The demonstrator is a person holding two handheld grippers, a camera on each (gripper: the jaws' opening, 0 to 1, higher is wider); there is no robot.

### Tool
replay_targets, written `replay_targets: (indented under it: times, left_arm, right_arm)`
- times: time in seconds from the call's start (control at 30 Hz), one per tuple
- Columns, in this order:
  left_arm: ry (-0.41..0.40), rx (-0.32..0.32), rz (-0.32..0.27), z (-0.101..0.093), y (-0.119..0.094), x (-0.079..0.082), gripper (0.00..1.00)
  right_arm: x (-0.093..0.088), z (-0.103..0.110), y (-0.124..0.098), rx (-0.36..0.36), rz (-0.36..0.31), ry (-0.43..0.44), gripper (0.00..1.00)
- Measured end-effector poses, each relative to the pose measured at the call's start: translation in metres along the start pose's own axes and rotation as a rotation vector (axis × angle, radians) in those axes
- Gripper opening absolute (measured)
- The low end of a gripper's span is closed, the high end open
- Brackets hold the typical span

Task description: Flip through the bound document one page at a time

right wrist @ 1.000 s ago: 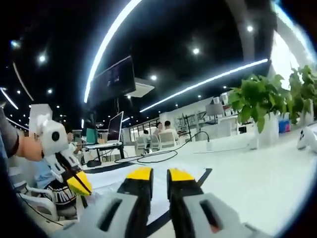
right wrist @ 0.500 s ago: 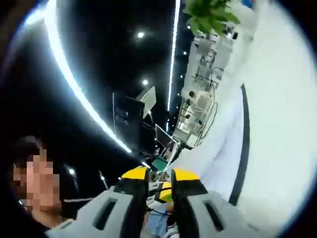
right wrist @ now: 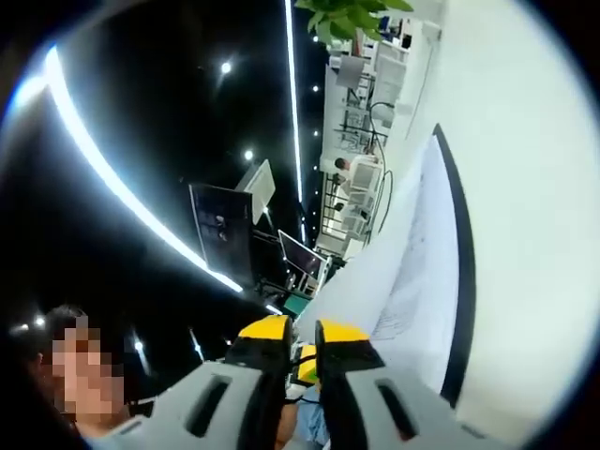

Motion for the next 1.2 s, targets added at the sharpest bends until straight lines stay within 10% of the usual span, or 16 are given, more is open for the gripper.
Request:
replay_targets:
  times: [0.33, 0.57, 1.2]
  left_arm:
    - [0.007, -0.036, -0.022, -0.001, -0.001, -0.002, 0.04]
    - [0.051, -0.049, -0.144, -0.002, -0.018, 0.005, 0.36]
    - [0.038, 0.384, -0.343, 0.070, -0.137, -0.020, 0.55]
  right_arm:
    - [-0.007, 0.007, 0.003, 0.003, -0.001, -0.009, 0.01]
    - [-0.011, 0.022, 0.019, -0.014, 0.029, -0.144, 0.01]
    - [-0.065, 0.043, 0.125, 0.080, 0.175, -0.263, 0.01]
Point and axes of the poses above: the point that each gripper's makers call its tool centre point, and the gripper's own axes: y roughly forward along the fingers, z roughly to its left, x roughly out of its top, the point moved 3 cm from there along -y, roughly backward along the fingers, and after that the axes turned 4 degrees about x, right-handed, at the moved point
